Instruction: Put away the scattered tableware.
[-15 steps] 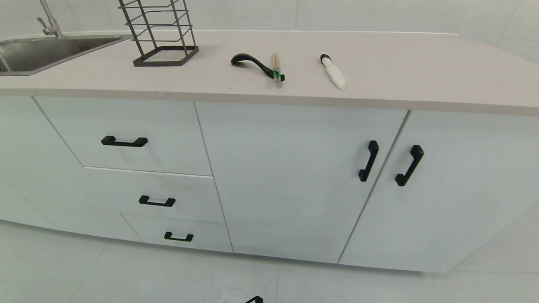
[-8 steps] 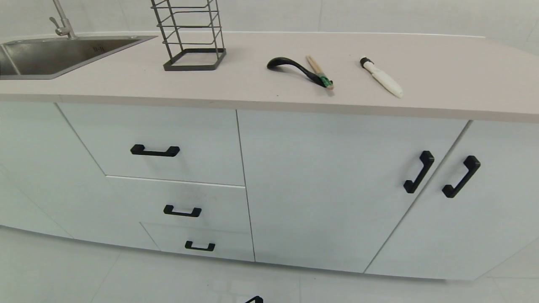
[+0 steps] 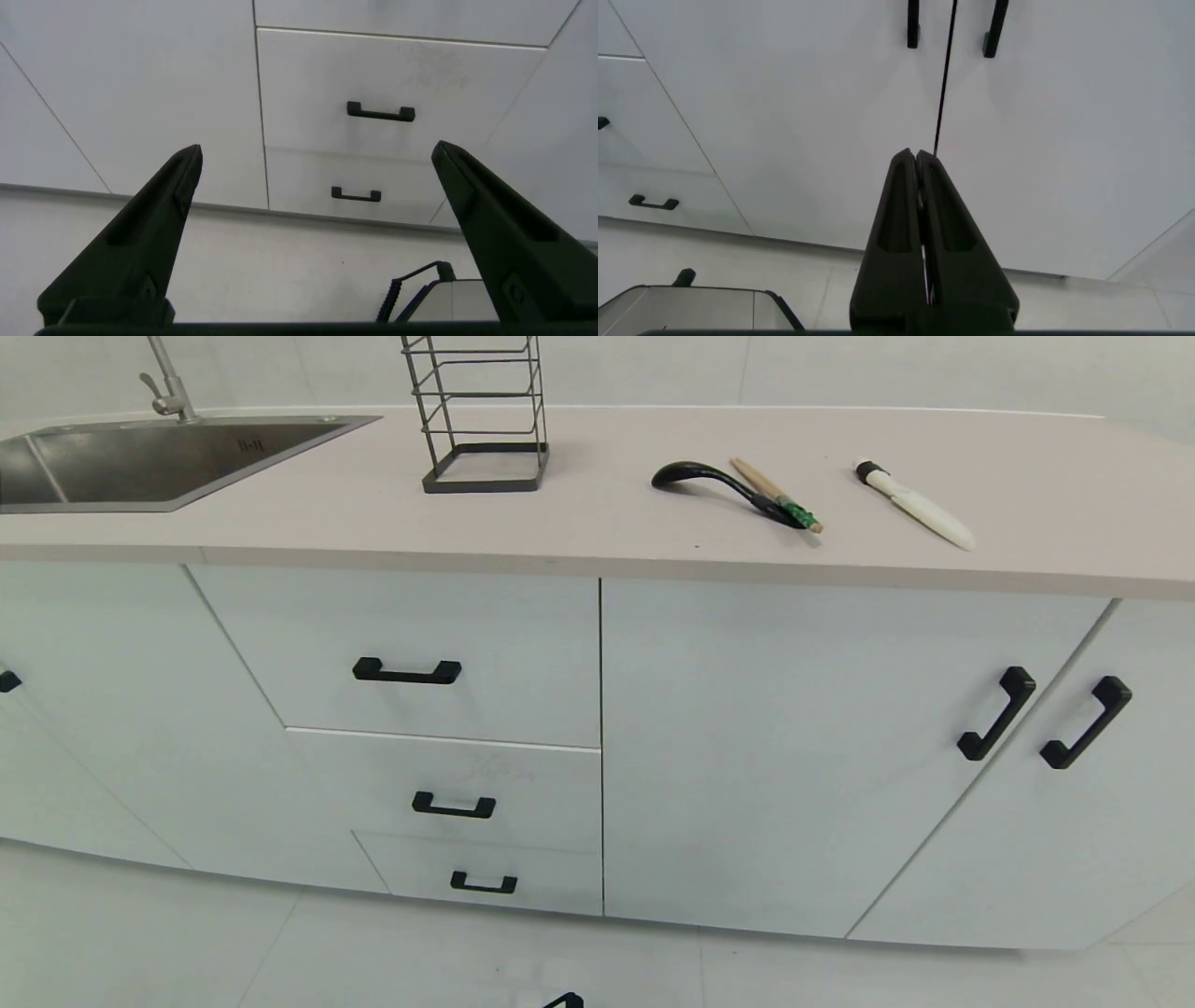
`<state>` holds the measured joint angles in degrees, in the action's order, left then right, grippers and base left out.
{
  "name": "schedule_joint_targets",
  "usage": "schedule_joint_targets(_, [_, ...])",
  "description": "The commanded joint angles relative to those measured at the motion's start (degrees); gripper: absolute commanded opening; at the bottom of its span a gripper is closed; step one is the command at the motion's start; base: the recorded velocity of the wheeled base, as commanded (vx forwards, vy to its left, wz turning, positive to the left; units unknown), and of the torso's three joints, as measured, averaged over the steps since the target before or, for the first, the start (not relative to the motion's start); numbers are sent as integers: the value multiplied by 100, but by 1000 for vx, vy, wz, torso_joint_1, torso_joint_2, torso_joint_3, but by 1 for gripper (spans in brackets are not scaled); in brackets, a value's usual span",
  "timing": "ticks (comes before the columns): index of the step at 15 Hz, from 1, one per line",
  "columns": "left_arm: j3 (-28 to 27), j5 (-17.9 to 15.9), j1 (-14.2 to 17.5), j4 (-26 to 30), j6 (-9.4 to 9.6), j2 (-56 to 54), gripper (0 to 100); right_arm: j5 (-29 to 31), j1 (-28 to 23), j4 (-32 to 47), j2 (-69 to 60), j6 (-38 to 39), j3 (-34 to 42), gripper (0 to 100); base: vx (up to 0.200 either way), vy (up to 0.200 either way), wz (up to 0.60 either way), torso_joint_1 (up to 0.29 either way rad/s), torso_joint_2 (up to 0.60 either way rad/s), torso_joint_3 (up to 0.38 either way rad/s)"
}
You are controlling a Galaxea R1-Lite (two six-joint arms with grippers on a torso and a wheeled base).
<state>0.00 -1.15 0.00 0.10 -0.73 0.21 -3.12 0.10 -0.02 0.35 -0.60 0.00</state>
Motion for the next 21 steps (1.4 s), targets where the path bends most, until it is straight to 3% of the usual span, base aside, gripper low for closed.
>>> schedule_joint_targets(1, [0, 0, -9, -1, 12, 6, 100, -4, -10, -6, 17, -2, 0, 0, 0, 0, 0, 0, 0, 0])
schedule_joint_targets(5, [0, -8, -9, -1, 3, 6, 100, -4, -10, -6, 17, -2, 0, 0, 0, 0, 450, 2, 2, 2])
schedule_joint_targets(21, [0, -44, -9, -1, 3, 6, 100, -4, 8, -6, 17, -11, 0, 0, 13, 0, 0, 0, 0, 0])
